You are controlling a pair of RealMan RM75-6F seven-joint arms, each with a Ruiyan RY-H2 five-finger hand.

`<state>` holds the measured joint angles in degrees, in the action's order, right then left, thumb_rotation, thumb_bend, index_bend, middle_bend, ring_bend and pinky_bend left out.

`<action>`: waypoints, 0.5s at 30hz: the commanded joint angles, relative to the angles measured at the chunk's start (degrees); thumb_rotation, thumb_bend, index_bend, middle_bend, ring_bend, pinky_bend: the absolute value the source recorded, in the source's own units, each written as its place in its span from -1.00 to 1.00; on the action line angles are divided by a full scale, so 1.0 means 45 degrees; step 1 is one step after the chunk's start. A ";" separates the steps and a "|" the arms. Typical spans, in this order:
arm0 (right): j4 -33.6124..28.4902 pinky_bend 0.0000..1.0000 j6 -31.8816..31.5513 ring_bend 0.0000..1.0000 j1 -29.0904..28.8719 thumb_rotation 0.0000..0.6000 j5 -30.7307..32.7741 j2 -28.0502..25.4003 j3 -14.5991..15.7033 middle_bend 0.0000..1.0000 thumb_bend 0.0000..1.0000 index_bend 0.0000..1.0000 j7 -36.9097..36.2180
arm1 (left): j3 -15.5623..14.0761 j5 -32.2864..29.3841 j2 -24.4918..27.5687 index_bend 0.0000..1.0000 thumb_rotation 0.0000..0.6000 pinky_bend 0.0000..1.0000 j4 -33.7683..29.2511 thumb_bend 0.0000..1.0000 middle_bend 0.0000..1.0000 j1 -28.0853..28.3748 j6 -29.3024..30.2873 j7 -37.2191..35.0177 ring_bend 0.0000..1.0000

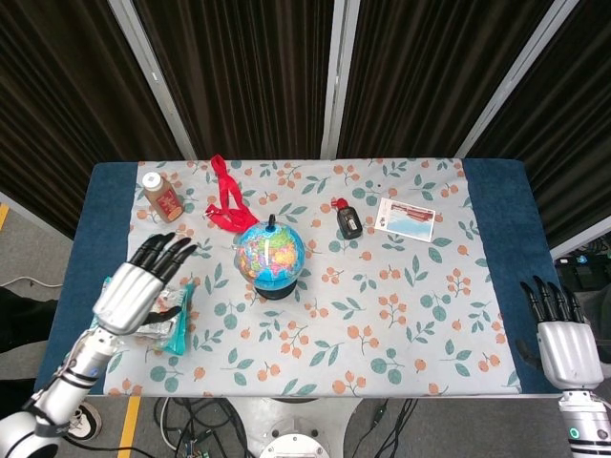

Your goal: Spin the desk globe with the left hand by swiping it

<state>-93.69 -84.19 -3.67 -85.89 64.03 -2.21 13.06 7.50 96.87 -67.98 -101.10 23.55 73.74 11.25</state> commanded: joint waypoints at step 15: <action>0.0185 -1.00 0.0134 -1.00 -0.0046 1.00 0.0126 -0.0025 -0.0052 -1.00 -0.65 -1.00 -0.0334 | 0.0330 0.0087 -0.1940 -0.88 1.00 -0.78 -0.0019 -0.98 -0.88 0.2329 -0.2060 0.1048 -1.00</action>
<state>-92.87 -83.57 -3.89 -85.31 63.92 -2.45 11.58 9.02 97.52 -76.46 -101.27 33.77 64.74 15.73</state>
